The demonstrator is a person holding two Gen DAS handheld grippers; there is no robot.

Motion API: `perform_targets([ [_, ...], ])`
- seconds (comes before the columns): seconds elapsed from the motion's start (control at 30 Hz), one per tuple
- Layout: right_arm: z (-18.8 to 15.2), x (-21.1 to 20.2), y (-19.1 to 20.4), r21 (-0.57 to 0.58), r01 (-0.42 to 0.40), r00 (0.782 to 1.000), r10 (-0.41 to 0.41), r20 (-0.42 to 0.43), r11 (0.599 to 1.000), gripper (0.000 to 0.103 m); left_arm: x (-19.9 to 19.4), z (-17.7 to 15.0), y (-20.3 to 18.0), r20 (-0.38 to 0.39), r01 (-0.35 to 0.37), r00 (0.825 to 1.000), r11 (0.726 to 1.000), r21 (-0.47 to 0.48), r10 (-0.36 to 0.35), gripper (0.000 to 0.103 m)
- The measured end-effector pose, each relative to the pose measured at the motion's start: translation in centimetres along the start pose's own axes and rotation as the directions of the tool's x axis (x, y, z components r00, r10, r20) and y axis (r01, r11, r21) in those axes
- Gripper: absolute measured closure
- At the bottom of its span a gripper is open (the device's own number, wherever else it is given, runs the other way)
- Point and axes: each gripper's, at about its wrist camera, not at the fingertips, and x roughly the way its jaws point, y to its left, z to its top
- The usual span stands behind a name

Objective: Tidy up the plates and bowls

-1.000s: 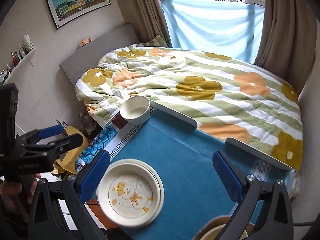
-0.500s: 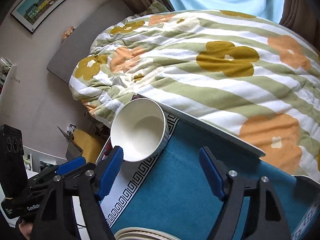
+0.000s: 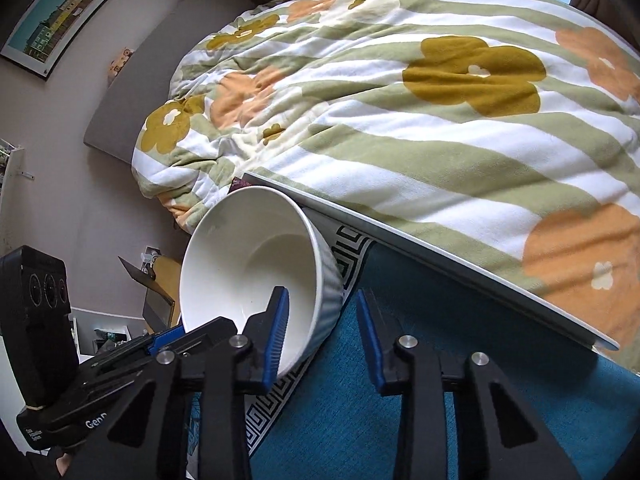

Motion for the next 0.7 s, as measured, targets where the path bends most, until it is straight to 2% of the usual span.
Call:
perform_targets([
  [0.13, -0.1, 0.5, -0.2, 0.013, -0.015, 1.0, 0.015, 0.011, 1.0, 0.086, 0.1, 0.0, -0.4, 0.022, -0.023, 1.0, 0.999, 0.032, 0.022, 0.08],
  [0.23, 0.1, 0.6, 0.3, -0.009, 0.007, 1.0, -0.007, 0.015, 1.0, 0.086, 0.0, -0.1, -0.5, 0.036, -0.032, 0.999, 0.998, 0.045, 0.031, 0.08],
  [0.47, -0.4, 0.1, 0.2, -0.014, 0.003, 0.999, -0.002, 0.034, 1.0, 0.086, -0.5, -0.4, -1.2, 0.068, -0.04, 0.997, 0.995, 0.087, 0.034, 0.08],
  [0.7, -1.8, -2.8, 0.3, -0.016, 0.001, 0.996, 0.001, 0.094, 1.0, 0.086, -3.4, -1.7, -3.8, 0.12, -0.056, 0.992, 0.987, 0.152, 0.038, 0.08],
])
